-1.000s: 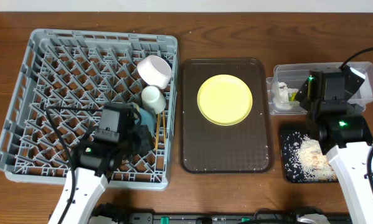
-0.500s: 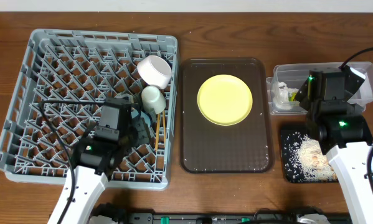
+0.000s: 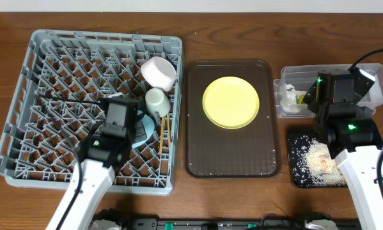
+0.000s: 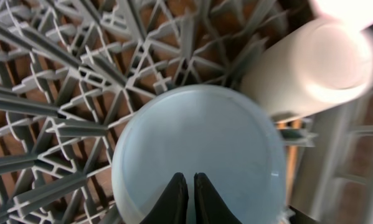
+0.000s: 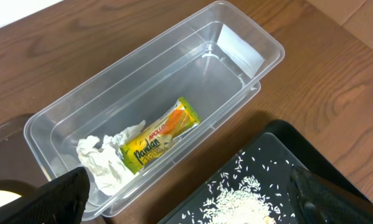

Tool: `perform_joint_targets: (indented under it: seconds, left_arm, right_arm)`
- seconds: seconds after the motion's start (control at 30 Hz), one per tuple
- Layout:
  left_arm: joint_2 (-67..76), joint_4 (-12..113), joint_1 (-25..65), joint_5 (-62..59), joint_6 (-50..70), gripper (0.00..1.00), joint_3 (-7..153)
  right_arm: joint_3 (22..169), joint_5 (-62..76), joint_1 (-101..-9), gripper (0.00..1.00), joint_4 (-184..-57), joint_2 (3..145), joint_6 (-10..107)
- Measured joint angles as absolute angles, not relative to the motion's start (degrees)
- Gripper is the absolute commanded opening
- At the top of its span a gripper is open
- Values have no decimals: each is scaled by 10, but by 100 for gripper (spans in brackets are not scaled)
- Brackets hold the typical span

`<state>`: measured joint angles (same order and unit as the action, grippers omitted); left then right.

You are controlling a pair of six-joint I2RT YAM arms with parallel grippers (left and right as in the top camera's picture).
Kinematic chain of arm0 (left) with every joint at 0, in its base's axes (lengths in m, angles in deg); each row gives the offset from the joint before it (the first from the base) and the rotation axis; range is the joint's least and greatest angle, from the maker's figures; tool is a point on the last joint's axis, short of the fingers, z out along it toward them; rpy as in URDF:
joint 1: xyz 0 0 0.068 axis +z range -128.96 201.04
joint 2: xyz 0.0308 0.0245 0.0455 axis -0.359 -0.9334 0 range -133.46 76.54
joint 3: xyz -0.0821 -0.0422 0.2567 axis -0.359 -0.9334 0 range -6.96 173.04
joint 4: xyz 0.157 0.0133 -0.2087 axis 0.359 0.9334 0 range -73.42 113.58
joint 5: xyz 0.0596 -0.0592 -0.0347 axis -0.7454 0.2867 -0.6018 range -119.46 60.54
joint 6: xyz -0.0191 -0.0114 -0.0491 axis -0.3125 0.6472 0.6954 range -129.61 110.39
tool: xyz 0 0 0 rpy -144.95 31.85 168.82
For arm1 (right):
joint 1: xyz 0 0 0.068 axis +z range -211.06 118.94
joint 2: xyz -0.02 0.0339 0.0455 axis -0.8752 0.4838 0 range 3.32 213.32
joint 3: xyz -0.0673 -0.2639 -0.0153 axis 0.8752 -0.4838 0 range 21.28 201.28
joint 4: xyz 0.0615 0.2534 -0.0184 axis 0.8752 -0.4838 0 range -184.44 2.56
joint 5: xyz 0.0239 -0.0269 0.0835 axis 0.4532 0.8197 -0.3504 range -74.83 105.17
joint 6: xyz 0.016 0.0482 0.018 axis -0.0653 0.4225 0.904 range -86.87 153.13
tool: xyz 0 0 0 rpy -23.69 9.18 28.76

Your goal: Sort waste into correct bins and load items into the dishwasher rack

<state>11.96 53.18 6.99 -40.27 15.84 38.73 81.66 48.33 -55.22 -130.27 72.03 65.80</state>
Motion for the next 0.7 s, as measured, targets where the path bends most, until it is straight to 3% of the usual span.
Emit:
perform_joint_targets:
  seconds: [0.23, 0.47, 0.57, 0.63, 0.7]
  left_arm:
    - [90, 521, 71, -400, 158, 6, 398]
    - [131, 524, 71, -288, 158, 7, 401]
    - [150, 532, 70, -251, 156, 12, 401]
    - [162, 542, 69, -237, 144, 25, 401]
    - [173, 558, 69, -231, 130, 29, 401]
  right_arm:
    - [817, 483, -552, 99, -1303, 720, 658]
    - [817, 483, -552, 99, -1303, 720, 658]
    - [817, 483, -552, 99, -1303, 720, 658]
    - [817, 483, -552, 99, -1303, 720, 658]
    - [817, 483, -552, 99, -1303, 720, 658]
